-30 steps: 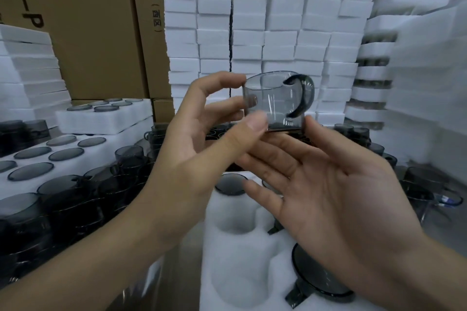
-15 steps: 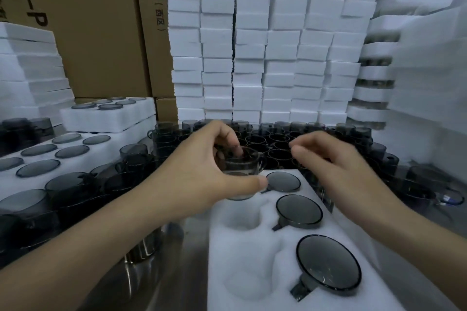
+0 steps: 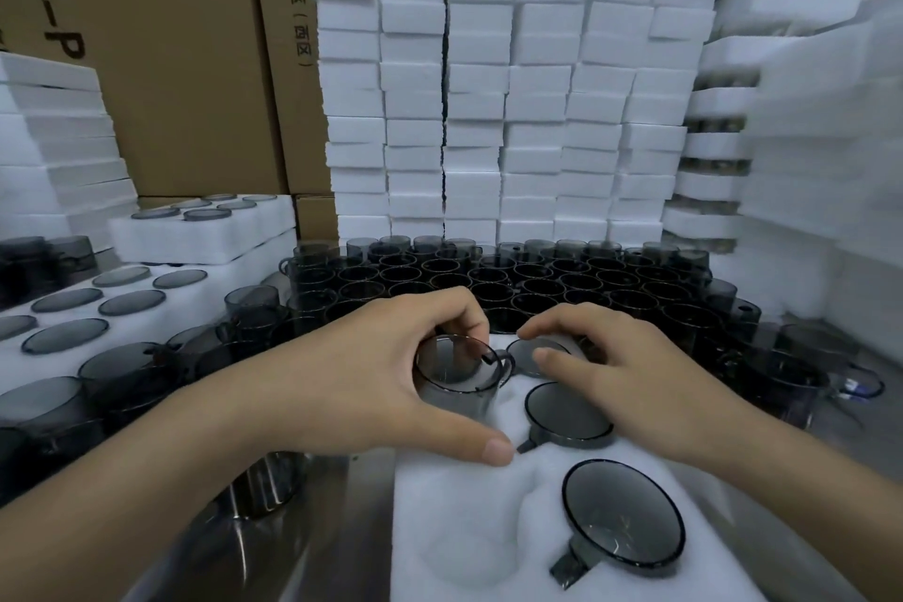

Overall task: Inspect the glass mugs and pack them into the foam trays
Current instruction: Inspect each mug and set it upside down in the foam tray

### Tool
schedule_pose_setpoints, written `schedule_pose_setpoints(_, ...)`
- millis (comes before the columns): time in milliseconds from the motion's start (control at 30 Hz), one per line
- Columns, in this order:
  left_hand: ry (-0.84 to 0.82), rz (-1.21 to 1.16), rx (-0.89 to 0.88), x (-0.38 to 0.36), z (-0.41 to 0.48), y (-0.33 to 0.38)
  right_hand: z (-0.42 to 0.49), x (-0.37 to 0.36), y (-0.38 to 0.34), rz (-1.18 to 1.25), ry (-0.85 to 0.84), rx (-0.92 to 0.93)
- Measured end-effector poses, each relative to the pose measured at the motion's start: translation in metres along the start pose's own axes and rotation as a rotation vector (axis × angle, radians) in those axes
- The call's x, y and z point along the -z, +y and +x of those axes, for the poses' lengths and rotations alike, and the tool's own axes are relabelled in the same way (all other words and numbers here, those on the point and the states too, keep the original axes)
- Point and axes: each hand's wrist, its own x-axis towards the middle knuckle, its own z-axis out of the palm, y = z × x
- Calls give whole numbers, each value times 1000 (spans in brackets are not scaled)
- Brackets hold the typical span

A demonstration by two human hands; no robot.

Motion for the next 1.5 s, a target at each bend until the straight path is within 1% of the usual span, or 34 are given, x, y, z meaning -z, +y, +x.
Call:
schedule_pose_setpoints(133,-39,-24,-21,-1,0,-2,0,0,1,-5,-6,-2)
schedule_pose_setpoints(333,25,170,10,-5,-1,-3,0,-1,1,-20,3,-6)
schedule_pose_setpoints(400,82,270,-18,-7,-3,1,0,-1,0,-22,7,-8)
schedule_pose_setpoints(467,119,305,-81,-10,-6,7,0,-1,-1,-25,15,-10)
schedule_pose_setpoints(500,93,286,-97,-14,-6,10,0,-1,-2,-29,17,-8)
schedule_pose_setpoints(533,31,272,-89,-18,-7,12,0,-1,-2,-37,19,-4)
schedule_pose_setpoints(600,-139,315,-41,-28,-7,15,1,-1,-2,-61,24,0)
schedule_pose_setpoints(667,-220,346,-13,-32,-7,17,1,-1,-4,-69,25,-3)
schedule_pose_setpoints(733,-187,335,-6,-30,-8,22,0,-1,-6,-66,19,1)
schedule_pose_setpoints(800,-105,338,-67,-29,-7,21,-1,-1,-7,-71,16,4)
schedule_pose_setpoints(833,-105,348,-80,-30,-5,20,0,-1,-7,-74,19,1)
schedule_pose_setpoints(900,-201,374,-57,-35,-2,21,0,0,-6,-84,21,-2)
schedule_pose_setpoints(933,-224,372,-51,-37,-2,22,0,-1,-6,-90,19,0)
schedule_pose_setpoints(967,-205,370,-64,-39,-2,22,0,-1,-5,-94,19,5)
schedule_pose_setpoints(1000,-145,368,-97,-40,-2,20,0,-1,-4,-92,29,15)
schedule_pose_setpoints(1067,47,369,-205,-39,-7,19,0,3,1,-116,92,39)
schedule_pose_setpoints(1100,157,409,-282,-39,-8,21,1,8,4,-186,142,43)
schedule_pose_setpoints(1167,313,507,-430,-39,-10,25,4,23,13,-435,235,21)
schedule_pose_setpoints(1200,370,523,-477,-41,-9,26,6,32,19,-542,266,-5)
schedule_pose_setpoints(1267,346,503,-476,-43,-8,25,8,46,31,-616,285,-73)
schedule_pose_setpoints(1333,266,516,-382,-43,-8,23,9,51,41,-586,265,-115)
schedule_pose_setpoints(1400,242,496,-326,-43,-7,17,9,47,43,-543,234,-110)
schedule_pose_setpoints(1500,223,423,-309,-45,-4,13,9,39,36,-503,200,-64)
